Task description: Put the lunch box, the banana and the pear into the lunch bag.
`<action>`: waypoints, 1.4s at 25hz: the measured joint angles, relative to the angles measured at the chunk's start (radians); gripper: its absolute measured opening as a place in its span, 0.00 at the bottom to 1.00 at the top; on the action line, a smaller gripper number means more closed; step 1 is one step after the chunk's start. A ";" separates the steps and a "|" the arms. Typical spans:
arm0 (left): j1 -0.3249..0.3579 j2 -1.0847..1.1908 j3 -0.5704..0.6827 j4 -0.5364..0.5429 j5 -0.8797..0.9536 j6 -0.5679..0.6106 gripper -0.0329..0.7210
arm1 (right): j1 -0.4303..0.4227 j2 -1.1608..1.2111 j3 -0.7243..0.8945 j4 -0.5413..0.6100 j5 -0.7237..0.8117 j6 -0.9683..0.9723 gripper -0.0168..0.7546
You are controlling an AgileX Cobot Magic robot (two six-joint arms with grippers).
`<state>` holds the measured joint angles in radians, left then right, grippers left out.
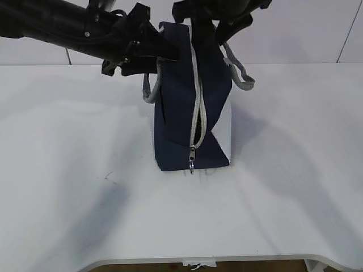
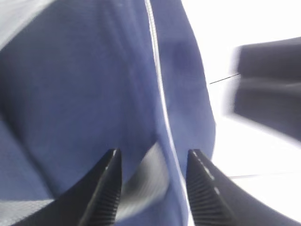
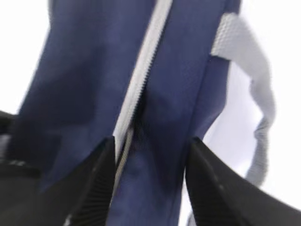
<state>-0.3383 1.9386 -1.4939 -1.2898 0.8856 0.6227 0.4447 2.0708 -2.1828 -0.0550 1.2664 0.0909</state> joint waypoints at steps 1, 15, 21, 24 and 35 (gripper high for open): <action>0.002 0.000 0.000 0.000 0.002 0.000 0.49 | 0.000 -0.019 0.000 -0.002 -0.002 0.000 0.52; 0.058 -0.064 -0.002 0.033 0.179 0.000 0.51 | 0.000 -0.251 0.068 0.012 -0.002 -0.015 0.53; 0.067 -0.083 -0.100 0.256 0.307 -0.061 0.51 | 0.000 -0.365 0.167 0.094 -0.002 -0.053 0.53; 0.067 -0.091 -0.165 0.405 0.322 -0.163 0.51 | 0.000 -0.429 0.257 0.094 -0.002 -0.056 0.53; -0.011 -0.223 -0.210 0.985 0.351 -0.499 0.51 | 0.000 -0.820 0.925 0.133 -0.581 -0.057 0.53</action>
<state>-0.3495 1.7154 -1.7036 -0.3048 1.2364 0.1233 0.4447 1.2513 -1.2583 0.0780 0.6850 0.0338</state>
